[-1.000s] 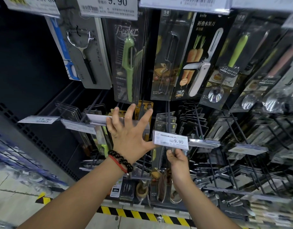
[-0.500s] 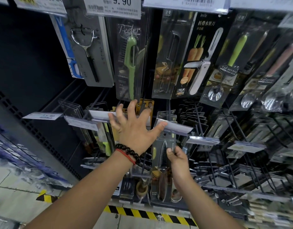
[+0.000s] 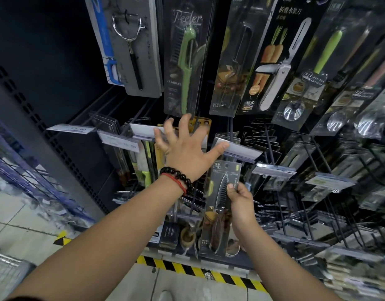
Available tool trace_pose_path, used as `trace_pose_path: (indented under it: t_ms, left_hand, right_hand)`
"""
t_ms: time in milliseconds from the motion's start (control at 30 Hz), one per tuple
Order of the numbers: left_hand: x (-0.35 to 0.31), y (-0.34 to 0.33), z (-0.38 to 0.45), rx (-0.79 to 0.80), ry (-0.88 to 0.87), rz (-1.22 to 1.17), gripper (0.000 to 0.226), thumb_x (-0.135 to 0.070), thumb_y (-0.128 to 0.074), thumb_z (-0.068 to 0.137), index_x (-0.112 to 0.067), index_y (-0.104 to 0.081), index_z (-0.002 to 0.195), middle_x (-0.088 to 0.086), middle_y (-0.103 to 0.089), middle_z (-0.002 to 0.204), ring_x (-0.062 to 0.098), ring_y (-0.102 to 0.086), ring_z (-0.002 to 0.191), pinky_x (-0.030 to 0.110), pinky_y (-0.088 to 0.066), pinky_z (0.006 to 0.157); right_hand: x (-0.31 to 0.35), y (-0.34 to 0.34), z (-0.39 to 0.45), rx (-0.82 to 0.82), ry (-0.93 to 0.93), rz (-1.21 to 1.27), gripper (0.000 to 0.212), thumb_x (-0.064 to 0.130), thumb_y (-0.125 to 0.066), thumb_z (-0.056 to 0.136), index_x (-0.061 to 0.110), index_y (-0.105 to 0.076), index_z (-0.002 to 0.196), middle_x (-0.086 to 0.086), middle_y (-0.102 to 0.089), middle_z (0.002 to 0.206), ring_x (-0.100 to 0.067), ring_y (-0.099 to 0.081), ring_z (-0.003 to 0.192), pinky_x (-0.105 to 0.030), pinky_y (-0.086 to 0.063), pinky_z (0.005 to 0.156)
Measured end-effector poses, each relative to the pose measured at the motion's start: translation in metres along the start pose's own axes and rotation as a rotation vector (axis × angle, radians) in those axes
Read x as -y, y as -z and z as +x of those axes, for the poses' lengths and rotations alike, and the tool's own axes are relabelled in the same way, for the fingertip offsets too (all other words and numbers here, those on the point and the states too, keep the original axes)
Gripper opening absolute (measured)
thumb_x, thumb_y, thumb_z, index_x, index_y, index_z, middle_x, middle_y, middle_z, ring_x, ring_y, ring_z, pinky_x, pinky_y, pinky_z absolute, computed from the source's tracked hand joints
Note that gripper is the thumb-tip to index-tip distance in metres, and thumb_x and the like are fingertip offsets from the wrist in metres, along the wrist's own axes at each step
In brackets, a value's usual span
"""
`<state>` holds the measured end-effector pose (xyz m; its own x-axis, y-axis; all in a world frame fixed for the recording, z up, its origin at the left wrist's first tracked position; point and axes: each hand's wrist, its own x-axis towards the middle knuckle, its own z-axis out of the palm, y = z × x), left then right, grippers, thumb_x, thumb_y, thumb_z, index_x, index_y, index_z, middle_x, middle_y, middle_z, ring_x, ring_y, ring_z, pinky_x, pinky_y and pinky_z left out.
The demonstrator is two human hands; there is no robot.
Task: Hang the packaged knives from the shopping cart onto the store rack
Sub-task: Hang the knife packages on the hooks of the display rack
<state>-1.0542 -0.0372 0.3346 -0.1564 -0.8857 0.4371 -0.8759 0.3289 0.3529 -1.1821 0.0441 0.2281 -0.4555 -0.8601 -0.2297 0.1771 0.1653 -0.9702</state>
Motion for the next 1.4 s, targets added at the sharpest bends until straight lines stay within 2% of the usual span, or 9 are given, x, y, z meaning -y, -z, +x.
trace_pose_path:
  t_ms: [233, 267, 300, 400, 433, 500, 667, 1000, 1400]
  left_hand:
    - [0.001, -0.001, 0.0, -0.022, -0.007, -0.008, 0.06, -0.086, -0.028, 0.076, -0.042, -0.055, 0.106, -0.003, -0.023, 0.151, 0.035, -0.003, 0.14, 0.061, 0.012, 0.109]
    - [0.001, -0.001, 0.0, -0.022, -0.008, -0.015, 0.06, -0.086, -0.028, 0.076, -0.042, -0.055, 0.106, -0.003, -0.022, 0.151, 0.034, -0.002, 0.14, 0.06, 0.012, 0.109]
    - [0.001, -0.001, 0.0, -0.022, -0.008, -0.021, 0.059, -0.086, -0.028, 0.076, -0.042, -0.056, 0.105, -0.003, -0.022, 0.151, 0.034, -0.002, 0.14, 0.059, 0.013, 0.109]
    - [0.0, -0.001, 0.0, -0.021, -0.007, -0.032, 0.059, -0.086, -0.029, 0.076, -0.041, -0.056, 0.103, -0.003, -0.022, 0.151, 0.032, 0.0, 0.14, 0.057, 0.015, 0.108]
    - [0.0, 0.0, 0.0, -0.019, -0.008, -0.034, 0.059, -0.086, -0.029, 0.076, -0.041, -0.056, 0.103, -0.003, -0.022, 0.151, 0.032, 0.0, 0.14, 0.057, 0.016, 0.107]
    - [0.001, 0.0, 0.0, -0.018, -0.008, -0.039, 0.059, -0.086, -0.028, 0.076, -0.041, -0.056, 0.103, -0.003, -0.022, 0.151, 0.032, 0.0, 0.139, 0.058, 0.016, 0.107]
    - [-0.001, 0.001, 0.0, -0.014, -0.003, -0.031, 0.06, -0.086, -0.026, 0.076, -0.042, -0.055, 0.103, -0.003, -0.021, 0.151, 0.033, 0.0, 0.139, 0.059, 0.015, 0.108]
    - [0.0, 0.004, -0.002, 0.0, 0.001, -0.033, 0.06, -0.087, -0.026, 0.075, -0.042, -0.056, 0.101, -0.001, -0.022, 0.151, 0.032, -0.001, 0.139, 0.059, 0.014, 0.109]
    - [0.001, 0.002, -0.002, -0.008, 0.005, -0.011, 0.061, -0.087, -0.023, 0.075, -0.043, -0.055, 0.104, -0.001, -0.025, 0.149, 0.033, -0.003, 0.138, 0.06, 0.012, 0.11]
  right_hand:
    - [-0.008, 0.0, 0.001, 0.01, 0.02, 0.054, 0.015, 0.017, -0.05, 0.101, 0.01, -0.06, 0.093, 0.004, -0.043, 0.085, -0.015, -0.041, 0.081, -0.039, -0.042, 0.096]
    - [-0.008, 0.001, 0.003, 0.015, 0.024, 0.067, 0.015, 0.017, -0.05, 0.102, 0.007, -0.061, 0.099, 0.007, -0.038, 0.086, -0.013, -0.025, 0.115, -0.043, -0.041, 0.102]
    - [-0.008, 0.001, 0.005, 0.031, 0.025, 0.072, 0.016, 0.018, -0.05, 0.102, 0.006, -0.061, 0.101, 0.004, -0.045, 0.086, -0.023, -0.06, 0.103, -0.048, -0.04, 0.106]
    - [-0.005, 0.002, 0.007, 0.047, 0.036, 0.109, 0.027, 0.016, -0.048, 0.102, -0.001, -0.055, 0.122, 0.003, -0.058, 0.113, -0.014, -0.045, 0.091, -0.045, -0.033, 0.112]
    - [-0.007, 0.003, 0.009, 0.035, 0.036, 0.119, 0.032, 0.015, -0.048, 0.102, -0.007, -0.049, 0.126, 0.001, -0.053, 0.126, -0.018, -0.027, 0.129, -0.043, -0.03, 0.113]
    - [-0.007, 0.003, 0.011, 0.031, 0.018, 0.118, 0.038, 0.016, -0.048, 0.102, -0.01, -0.044, 0.13, -0.01, -0.045, 0.143, -0.025, -0.038, 0.136, -0.041, -0.026, 0.115]
    - [-0.014, 0.001, 0.018, 0.066, 0.005, 0.089, 0.016, 0.023, -0.051, 0.101, 0.015, -0.061, 0.111, 0.003, -0.061, 0.128, -0.019, -0.051, 0.125, -0.046, -0.033, 0.114]
    - [-0.029, 0.001, 0.044, 0.031, 0.026, 0.157, 0.082, 0.052, -0.065, 0.079, 0.013, -0.038, 0.146, -0.004, -0.037, 0.155, -0.026, -0.034, 0.143, -0.054, -0.029, 0.116]
    - [-0.012, -0.006, 0.047, 0.04, 0.013, 0.107, 0.019, 0.035, -0.057, 0.094, 0.022, -0.07, 0.1, -0.007, -0.071, 0.116, -0.031, -0.06, 0.118, -0.057, -0.04, 0.107]
